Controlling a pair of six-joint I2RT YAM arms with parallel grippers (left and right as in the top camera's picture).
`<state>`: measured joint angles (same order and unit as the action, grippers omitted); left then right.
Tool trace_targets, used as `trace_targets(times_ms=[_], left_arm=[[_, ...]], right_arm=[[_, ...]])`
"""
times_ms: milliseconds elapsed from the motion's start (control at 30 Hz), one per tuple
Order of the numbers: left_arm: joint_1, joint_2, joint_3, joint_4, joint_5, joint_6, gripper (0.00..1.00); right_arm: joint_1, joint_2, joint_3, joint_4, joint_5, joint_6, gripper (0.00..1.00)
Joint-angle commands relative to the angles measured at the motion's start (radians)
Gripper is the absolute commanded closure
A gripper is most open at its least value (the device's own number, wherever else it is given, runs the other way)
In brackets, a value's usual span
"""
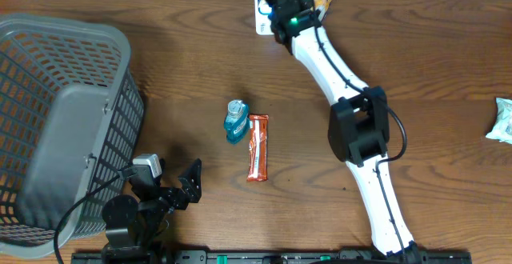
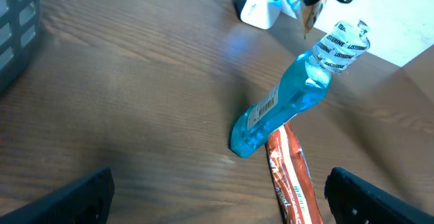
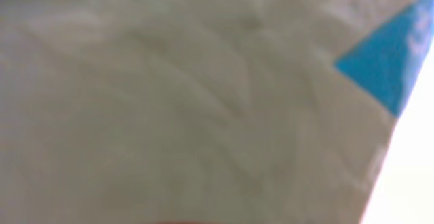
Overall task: Scan the item barcode
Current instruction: 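Hold the diaper pack against the scanner face with the right gripper, then swing the diaper pack right and release it at the table edge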
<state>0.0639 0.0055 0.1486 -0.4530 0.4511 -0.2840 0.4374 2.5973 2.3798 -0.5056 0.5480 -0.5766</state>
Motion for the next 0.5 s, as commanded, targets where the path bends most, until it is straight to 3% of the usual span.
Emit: trace_targets(times_ms=[0, 133, 300, 467], left_arm=[[0.005, -0.002, -0.014, -0.021, 0.012, 0.009, 0.01], [0.005, -0.002, -0.014, -0.021, 0.012, 0.009, 0.01], [0.005, -0.002, -0.014, -0.021, 0.012, 0.009, 0.01], [0.005, -0.002, -0.014, -0.021, 0.012, 0.009, 0.01]], right_arm=[[0.002, -0.058, 0.029, -0.063, 0.061, 0.094, 0.99], [-0.016, -0.122, 0.029, -0.193, 0.167, 0.175, 0.99], [-0.08, -0.261, 0.029, -0.47, 0.247, 0.278, 0.99], [-0.237, -0.348, 0.029, -0.662, 0.246, 0.451, 0.99]])
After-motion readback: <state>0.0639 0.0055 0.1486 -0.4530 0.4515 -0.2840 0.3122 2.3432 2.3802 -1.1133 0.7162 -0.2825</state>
